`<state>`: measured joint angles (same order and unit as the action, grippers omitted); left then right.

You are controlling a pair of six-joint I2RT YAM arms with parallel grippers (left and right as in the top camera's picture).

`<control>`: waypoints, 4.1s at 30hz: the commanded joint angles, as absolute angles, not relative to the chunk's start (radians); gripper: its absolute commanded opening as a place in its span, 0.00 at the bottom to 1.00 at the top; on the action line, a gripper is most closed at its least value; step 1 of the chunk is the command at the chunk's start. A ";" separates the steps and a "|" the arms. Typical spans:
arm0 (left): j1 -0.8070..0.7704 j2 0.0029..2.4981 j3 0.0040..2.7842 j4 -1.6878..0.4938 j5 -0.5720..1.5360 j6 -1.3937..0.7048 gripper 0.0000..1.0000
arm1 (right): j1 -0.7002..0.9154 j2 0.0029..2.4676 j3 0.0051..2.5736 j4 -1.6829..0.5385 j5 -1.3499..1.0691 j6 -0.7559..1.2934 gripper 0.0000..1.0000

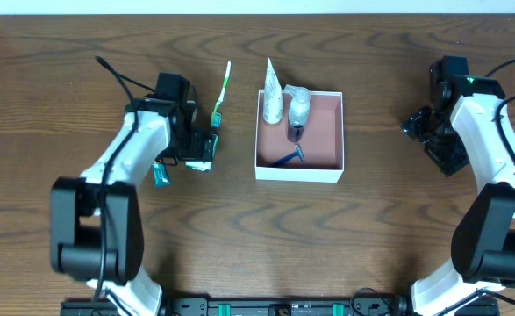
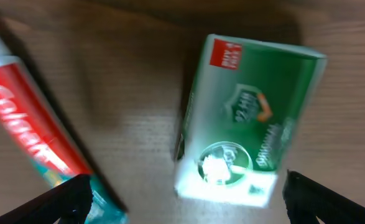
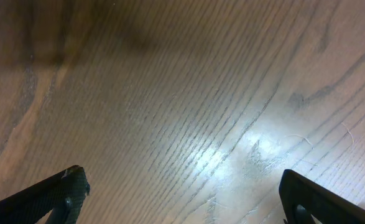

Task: Pack container
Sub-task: 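Lower the left gripper and close it on the green Dettol box, then lift the Dettol box and carry it right over the white box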

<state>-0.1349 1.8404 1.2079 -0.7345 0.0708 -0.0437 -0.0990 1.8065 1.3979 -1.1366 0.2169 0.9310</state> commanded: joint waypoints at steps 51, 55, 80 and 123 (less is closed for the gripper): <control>-0.207 1.945 1.194 -0.599 -0.009 0.097 0.98 | -0.105 1.814 1.405 -1.137 0.228 0.927 0.99; -0.207 1.945 1.194 -0.599 -0.009 0.097 0.98 | -0.105 1.814 1.405 -1.137 0.228 0.927 0.99; -0.207 1.833 1.261 -0.705 -0.009 0.093 0.40 | -0.105 1.814 1.405 -1.137 0.228 0.927 0.99; -0.699 1.705 1.276 -0.318 0.150 -0.105 0.39 | -0.105 1.814 1.405 -1.137 0.228 0.927 0.99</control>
<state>-0.6941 1.6859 1.2568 -0.3344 0.1513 -0.0826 -0.0990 1.8065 1.3979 -1.1366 0.2169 0.9310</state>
